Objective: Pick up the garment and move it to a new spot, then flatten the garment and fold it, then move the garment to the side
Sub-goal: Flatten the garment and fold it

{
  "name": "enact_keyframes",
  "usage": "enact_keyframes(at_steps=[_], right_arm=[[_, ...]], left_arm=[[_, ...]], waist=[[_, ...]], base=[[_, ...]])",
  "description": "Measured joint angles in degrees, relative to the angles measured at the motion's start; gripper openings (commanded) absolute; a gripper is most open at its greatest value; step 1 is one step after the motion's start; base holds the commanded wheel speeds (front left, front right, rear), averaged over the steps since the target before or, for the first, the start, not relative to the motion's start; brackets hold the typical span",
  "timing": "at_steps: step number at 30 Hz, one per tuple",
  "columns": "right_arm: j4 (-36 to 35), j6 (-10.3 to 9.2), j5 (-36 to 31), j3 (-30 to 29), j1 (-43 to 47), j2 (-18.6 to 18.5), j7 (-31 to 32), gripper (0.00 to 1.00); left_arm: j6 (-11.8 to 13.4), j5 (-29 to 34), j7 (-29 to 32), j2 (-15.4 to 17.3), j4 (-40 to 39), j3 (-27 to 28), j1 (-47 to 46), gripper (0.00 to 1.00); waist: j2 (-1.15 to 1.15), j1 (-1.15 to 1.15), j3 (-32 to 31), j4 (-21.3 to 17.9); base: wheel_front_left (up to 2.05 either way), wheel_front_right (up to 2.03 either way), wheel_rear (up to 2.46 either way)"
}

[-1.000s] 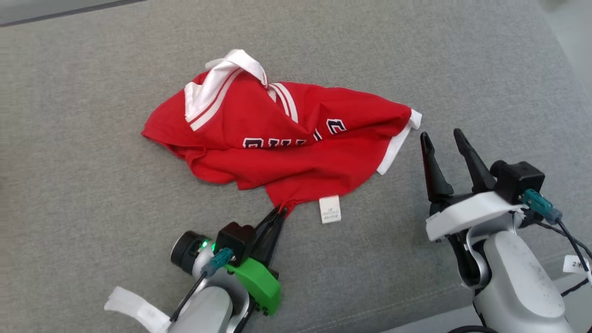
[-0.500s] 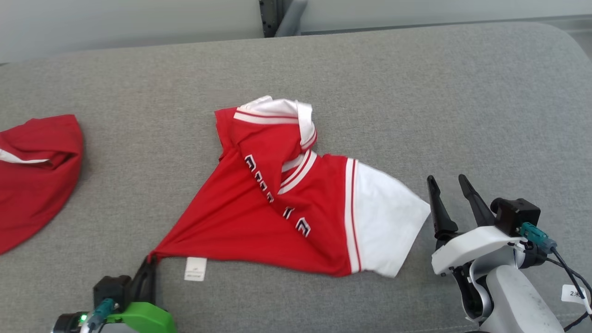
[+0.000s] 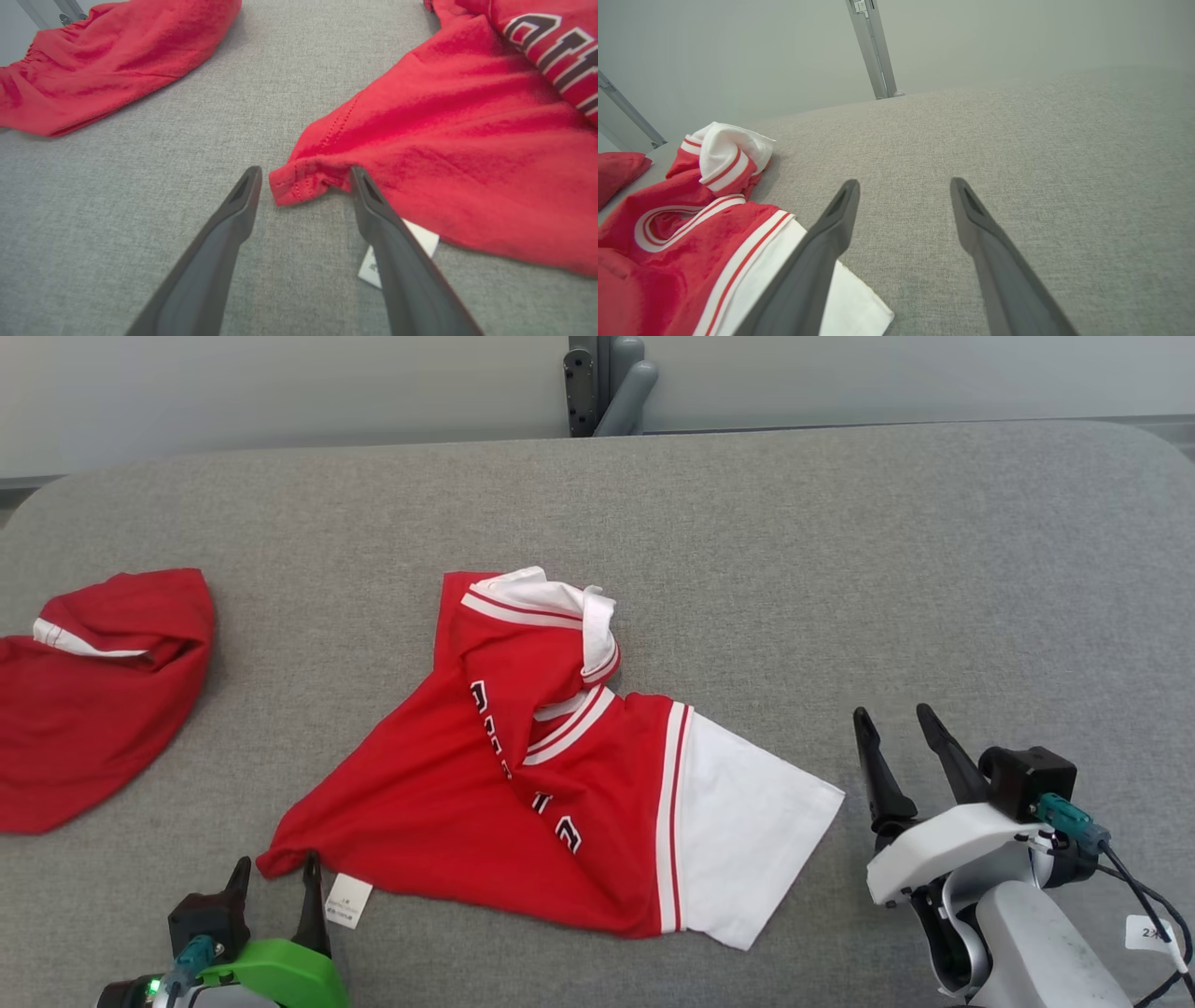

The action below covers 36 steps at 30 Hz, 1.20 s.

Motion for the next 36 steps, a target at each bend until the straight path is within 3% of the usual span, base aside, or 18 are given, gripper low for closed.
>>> enact_keyframes(at_steps=[6,13,21,28,29,30,31,36], right_arm=[[0.9,0.00,0.5,2.8,-1.5,-0.3,0.0,1.00],[5.3,0.00,0.5,10.0,-9.3,-1.3,0.0,1.00],[12.2,0.01,4.3,18.7,-18.3,-2.4,0.0,1.00],[16.4,0.01,8.0,21.8,-21.0,-3.1,0.0,1.00],[17.3,0.01,8.0,21.3,-21.8,-3.5,0.0,0.84],[18.0,0.00,8.0,20.9,-22.7,-3.7,0.0,0.27],[18.6,0.01,7.7,20.7,-23.6,-3.8,0.0,0.00],[22.9,0.01,6.2,19.8,-28.3,-4.4,0.0,0.00]], left_arm=[[-0.5,1.1,0.0,-2.3,-4.3,1.5,1.4,1.00],[-1.5,2.1,0.0,-3.9,-9.3,0.5,1.2,1.00],[-1.8,0.4,0.0,-4.2,-12.6,-2.1,0.0,1.00],[-1.0,-1.8,0.0,-4.2,-13.9,-4.7,-0.1,1.00],[-0.9,-2.0,0.0,-4.2,-14.0,-5.1,-0.1,1.00],[-0.9,-2.2,0.0,-4.2,-14.1,-5.5,-0.2,1.00],[-0.9,-2.3,0.0,-4.2,-14.1,-5.9,-0.3,1.00],[-0.9,-2.8,0.0,-4.3,-13.7,-8.1,-1.1,1.00]], waist=[[0.00,0.00,0.3,1.6],[0.00,0.00,1.8,5.2],[0.00,0.00,3.9,10.8],[0.00,0.00,5.6,14.4],[0.00,0.00,5.9,14.9],[0.00,0.00,6.3,15.4],[0.00,0.00,6.7,15.8],[0.00,0.00,8.9,17.6]], base=[[0.00,0.00,0.00],[0.00,0.00,0.00],[0.00,0.00,0.00],[0.00,0.00,0.00],[0.00,0.00,0.00],[0.00,0.00,0.00],[0.00,0.00,0.00],[0.00,0.00,0.00]])
